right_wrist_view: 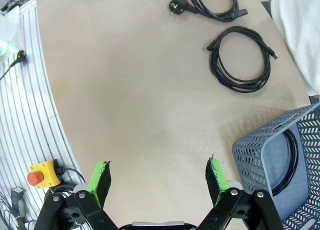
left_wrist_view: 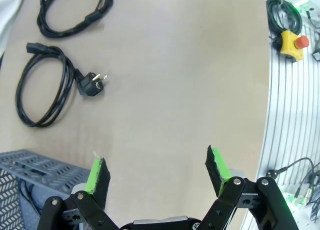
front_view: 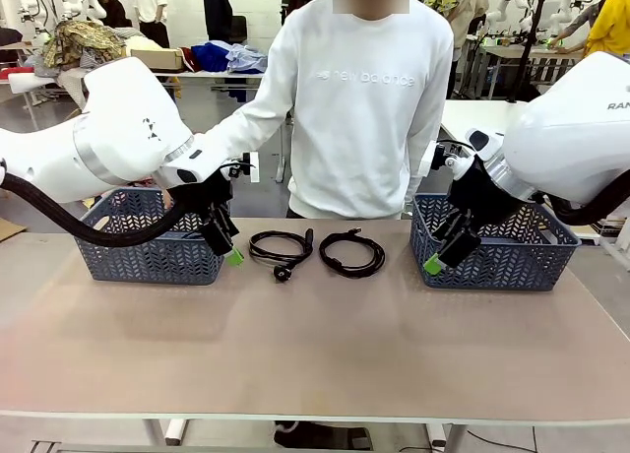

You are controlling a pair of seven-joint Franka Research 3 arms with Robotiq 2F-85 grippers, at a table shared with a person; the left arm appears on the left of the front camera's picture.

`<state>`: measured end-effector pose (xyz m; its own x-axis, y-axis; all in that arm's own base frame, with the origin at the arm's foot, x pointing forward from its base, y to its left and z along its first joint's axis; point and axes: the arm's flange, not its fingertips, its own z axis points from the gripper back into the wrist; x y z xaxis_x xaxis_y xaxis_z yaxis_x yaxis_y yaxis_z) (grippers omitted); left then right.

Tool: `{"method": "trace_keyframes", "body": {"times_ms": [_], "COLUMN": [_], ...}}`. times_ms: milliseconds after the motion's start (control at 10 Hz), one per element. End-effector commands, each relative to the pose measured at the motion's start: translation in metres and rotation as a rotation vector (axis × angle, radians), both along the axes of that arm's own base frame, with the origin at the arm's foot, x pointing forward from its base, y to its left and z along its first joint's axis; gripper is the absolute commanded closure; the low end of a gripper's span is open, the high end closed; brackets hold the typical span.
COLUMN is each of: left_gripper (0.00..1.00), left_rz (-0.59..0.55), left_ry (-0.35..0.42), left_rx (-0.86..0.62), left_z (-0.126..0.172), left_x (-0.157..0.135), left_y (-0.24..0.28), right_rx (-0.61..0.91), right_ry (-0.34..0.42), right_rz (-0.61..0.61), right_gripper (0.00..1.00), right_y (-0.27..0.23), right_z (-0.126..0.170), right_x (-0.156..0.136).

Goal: Organize the cables according to human instructions.
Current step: Pick up a bundle of cables and place it in the basket indicated by the human.

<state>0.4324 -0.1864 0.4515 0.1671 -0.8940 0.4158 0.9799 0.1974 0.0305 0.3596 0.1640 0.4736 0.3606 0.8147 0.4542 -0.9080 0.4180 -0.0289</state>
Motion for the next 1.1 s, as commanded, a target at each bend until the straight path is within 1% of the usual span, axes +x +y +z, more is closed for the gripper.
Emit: {"method": "trace_keyframes", "body": {"times_ms": [0,300,400,500,700,1000], "left_gripper": [0.0,0.0,0.0,0.0,0.0,0.0], "left_rz": [0.0,0.105,0.155,0.18,0.208,0.234], "left_ry": [0.0,-0.008,0.002,0.004,0.001,0.049], "left_rx": [0.0,0.082,0.119,0.137,0.18,0.203], "left_z": [0.0,0.008,0.013,0.017,0.018,0.007], "left_x": [0.0,0.014,0.025,0.034,0.055,0.093], "left_y": [0.0,-0.025,-0.038,-0.051,-0.078,-0.107], "right_rx": [-0.001,-0.001,-0.001,-0.001,-0.001,-0.001], "right_ry": [0.002,0.002,0.002,0.002,0.002,0.002], "right_rz": [-0.003,-0.003,-0.003,-0.003,-0.003,-0.003], "right_gripper": [0.0,0.0,0.0,0.0,0.0,0.0], "right_y": [0.001,0.001,0.001,0.001,0.001,0.001], "right_z": [0.002,0.002,0.002,0.002,0.002,0.002], "right_x": [0.001,0.001,0.001,0.001,0.001,0.001]}}
